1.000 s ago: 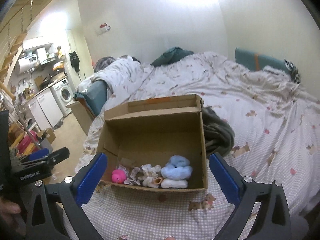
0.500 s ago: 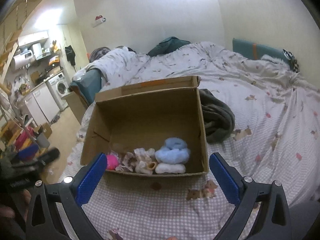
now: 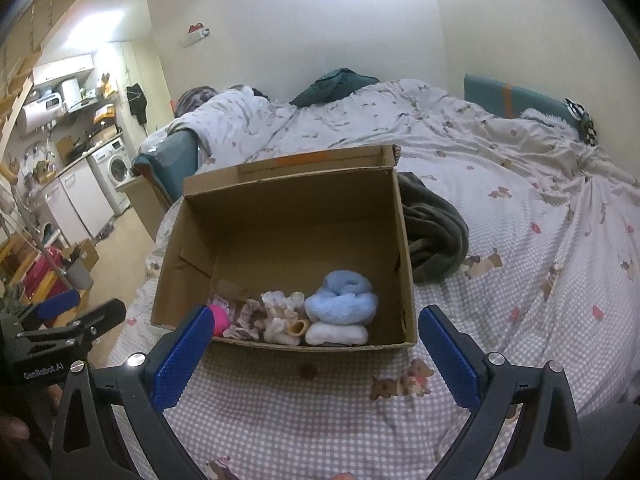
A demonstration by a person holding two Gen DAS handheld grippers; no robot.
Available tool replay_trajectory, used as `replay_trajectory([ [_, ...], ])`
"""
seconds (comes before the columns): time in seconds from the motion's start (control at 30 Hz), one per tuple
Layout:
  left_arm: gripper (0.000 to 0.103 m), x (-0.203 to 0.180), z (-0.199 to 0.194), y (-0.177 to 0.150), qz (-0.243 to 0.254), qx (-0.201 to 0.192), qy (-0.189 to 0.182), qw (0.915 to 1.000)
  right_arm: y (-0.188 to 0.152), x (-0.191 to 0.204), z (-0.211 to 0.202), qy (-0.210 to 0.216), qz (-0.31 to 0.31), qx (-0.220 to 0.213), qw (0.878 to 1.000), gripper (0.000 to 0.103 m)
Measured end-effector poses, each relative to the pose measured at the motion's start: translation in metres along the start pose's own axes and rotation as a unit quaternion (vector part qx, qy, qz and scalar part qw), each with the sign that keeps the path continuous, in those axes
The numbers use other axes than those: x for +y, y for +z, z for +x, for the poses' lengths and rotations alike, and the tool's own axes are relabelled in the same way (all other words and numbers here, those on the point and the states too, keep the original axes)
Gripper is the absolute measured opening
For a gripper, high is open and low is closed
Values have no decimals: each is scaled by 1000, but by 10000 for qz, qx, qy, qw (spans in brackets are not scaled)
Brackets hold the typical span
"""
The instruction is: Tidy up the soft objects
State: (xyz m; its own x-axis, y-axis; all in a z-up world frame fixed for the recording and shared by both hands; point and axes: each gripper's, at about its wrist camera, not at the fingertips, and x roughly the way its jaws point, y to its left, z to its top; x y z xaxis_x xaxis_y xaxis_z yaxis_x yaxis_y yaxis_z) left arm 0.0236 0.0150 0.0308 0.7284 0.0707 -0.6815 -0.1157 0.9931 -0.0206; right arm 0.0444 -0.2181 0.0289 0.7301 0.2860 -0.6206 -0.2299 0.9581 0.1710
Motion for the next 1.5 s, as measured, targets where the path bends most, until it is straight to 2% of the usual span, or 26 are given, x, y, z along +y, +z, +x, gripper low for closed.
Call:
replay_trajectory([
  [0.43, 102, -3, -4, 0, -1, -49, -167, 9998, -1, 3, -1, -60, -65, 17, 10000, 103],
  [1.5, 102, -3, -3, -3, -27, 4, -165, 9999, 0, 2, -2, -64, -74, -13, 10000, 103],
])
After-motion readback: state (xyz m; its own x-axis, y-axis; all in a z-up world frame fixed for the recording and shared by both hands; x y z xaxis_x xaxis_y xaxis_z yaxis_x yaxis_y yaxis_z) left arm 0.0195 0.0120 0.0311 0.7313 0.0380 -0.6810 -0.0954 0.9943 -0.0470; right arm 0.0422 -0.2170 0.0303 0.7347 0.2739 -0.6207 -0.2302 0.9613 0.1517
